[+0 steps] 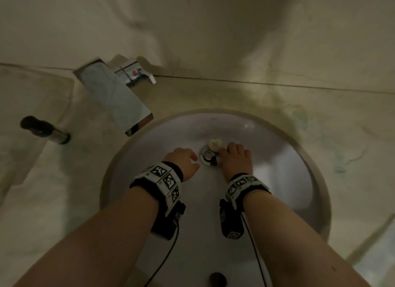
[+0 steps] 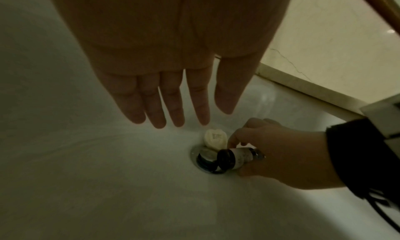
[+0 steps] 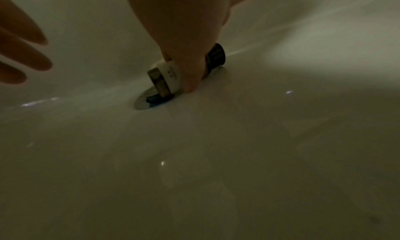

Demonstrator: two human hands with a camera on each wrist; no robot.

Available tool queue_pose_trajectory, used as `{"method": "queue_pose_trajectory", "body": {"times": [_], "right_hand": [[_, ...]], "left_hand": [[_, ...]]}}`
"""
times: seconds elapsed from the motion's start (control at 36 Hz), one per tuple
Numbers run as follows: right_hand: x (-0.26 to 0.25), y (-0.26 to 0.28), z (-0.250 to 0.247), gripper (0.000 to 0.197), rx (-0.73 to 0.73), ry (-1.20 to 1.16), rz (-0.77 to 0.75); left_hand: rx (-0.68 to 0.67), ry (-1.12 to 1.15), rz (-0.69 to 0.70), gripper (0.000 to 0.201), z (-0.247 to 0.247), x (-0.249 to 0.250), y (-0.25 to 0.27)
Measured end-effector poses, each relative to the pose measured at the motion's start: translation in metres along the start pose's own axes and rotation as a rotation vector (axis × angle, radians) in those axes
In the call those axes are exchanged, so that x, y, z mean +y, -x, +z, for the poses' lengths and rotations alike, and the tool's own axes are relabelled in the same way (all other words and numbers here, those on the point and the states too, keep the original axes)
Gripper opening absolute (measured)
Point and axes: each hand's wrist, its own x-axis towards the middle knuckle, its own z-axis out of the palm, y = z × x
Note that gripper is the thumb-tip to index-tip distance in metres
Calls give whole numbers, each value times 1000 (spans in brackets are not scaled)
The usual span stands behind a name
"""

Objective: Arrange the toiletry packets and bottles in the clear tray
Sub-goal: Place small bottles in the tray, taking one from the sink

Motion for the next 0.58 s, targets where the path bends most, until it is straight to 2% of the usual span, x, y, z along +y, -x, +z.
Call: {"method": "queue_pose_trajectory", "body": {"times": [0.22, 0.36, 0.44, 0.58], "right_hand": [[-1, 25, -16, 35, -18, -92, 71], [-25, 48, -43, 39, -44, -283, 75], [-44, 70, -60, 48, -73, -369, 10], [-82, 105, -81, 40, 55, -409, -109]], "left_hand": [[29, 87, 19, 43, -3, -1, 19], [63, 272, 57, 47, -10, -2, 43], [84, 385, 99, 50, -17, -5, 63], [116, 507, 169, 41, -30, -22, 104]]}}
